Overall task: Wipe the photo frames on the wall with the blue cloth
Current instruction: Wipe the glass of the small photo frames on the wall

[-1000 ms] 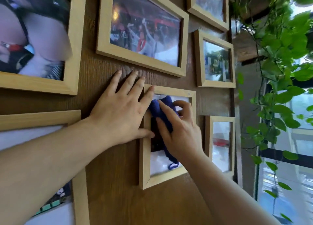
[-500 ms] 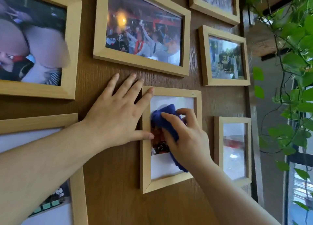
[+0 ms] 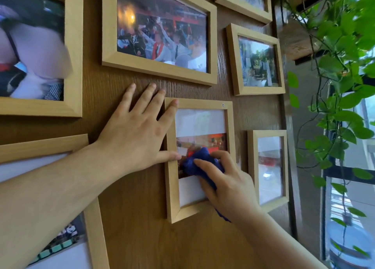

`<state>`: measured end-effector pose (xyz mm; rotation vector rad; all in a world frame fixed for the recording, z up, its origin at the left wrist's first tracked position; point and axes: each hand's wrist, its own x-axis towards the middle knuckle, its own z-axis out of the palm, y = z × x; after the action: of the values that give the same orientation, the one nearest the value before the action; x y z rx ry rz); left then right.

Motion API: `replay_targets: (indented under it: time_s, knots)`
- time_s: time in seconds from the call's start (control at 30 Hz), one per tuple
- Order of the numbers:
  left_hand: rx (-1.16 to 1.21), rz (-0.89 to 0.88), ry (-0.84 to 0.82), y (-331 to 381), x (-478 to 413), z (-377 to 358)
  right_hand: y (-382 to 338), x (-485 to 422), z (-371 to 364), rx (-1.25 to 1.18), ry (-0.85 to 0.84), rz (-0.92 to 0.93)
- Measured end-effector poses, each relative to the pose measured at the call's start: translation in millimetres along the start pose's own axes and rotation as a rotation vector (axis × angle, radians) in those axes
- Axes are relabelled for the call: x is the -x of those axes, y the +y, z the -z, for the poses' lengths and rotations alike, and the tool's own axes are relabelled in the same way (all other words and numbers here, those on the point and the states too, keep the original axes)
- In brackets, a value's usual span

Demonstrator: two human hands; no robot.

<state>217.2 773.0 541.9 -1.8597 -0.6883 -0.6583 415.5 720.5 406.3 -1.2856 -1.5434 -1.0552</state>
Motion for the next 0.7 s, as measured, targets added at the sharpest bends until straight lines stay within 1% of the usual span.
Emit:
replay_targets:
  time_s: [0.1,0.17,0.23,0.33,0.4,0.57,0.7]
  knots:
    - [0.011,0.004,-0.004,1,0,0,15,10,3,0.054,0.025,-0.124]
    - [0.013,0.005,-0.005,2,0,-1,18,15,4,0.076,0.026,-0.169]
    - [0.014,0.007,-0.003,2,1,-1,12,17,3,0.065,0.008,-0.116]
    - [0.018,0.008,-0.006,2,1,-1,-4,21,1,0.056,-0.072,0.068]
    - [0.008,0.012,-0.007,2,0,-1,-8,25,1,0.058,-0.128,0.155]
    - [0.001,0.009,-0.011,2,0,-2,10,32,7,0.122,-0.252,0.277]
    - [0.017,0.009,-0.018,3,-1,0,33,37,17,0.193,-0.275,0.251]
